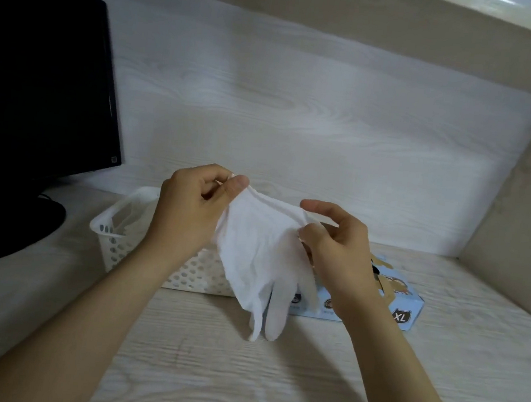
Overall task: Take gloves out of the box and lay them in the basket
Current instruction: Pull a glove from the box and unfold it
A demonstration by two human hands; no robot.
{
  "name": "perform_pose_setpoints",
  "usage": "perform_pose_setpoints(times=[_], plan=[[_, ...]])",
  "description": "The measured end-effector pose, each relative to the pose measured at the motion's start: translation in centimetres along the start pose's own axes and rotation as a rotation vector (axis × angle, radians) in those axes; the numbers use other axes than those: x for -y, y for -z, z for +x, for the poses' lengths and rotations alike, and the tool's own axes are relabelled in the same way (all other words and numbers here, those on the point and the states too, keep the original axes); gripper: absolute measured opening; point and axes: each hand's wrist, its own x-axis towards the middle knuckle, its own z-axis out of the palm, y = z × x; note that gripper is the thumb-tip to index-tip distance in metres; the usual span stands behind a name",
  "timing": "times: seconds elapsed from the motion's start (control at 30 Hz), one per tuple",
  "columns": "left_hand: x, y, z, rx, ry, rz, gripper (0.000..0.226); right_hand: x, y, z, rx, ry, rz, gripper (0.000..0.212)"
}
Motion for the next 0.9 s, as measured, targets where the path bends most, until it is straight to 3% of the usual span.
perform_pose_setpoints(times=[0.1,0.27,0.4,0.53,0.63,0.9], plan=[[0.3,0.5,0.4,0.085,0.092,-0.037,0.006,-0.6,-0.6,0.2,-0.129,0.073,-0.046,0.037],[0.2,1.4,0.6,0.202,0.199,-0.101,0.017,-1.9,-2.0,1.5,-0.228,0.33,-0.548,0.026],[0.8,1.8,1.0,0.103,0.225,0.03,0.041,-1.1,-3.1,2.6,-0.221,0.494,-0.848,0.022],[0.4,2.2,1.4,-0.016,0.27,0.055,0.025,0.5,-5.2,4.2,-0.209,0.518,-0.963,0.02],[0.6,2.8,1.5,-0.087,0.307,0.138,0.015,1.2,-7.0,5.5,-0.147,0.558,-1.037,0.022],[3.2,4.6,1.9,-0.048,0.429,0.476,0.039,1.1,-9.8,8.7,0.248,0.532,-1.048,0.05]])
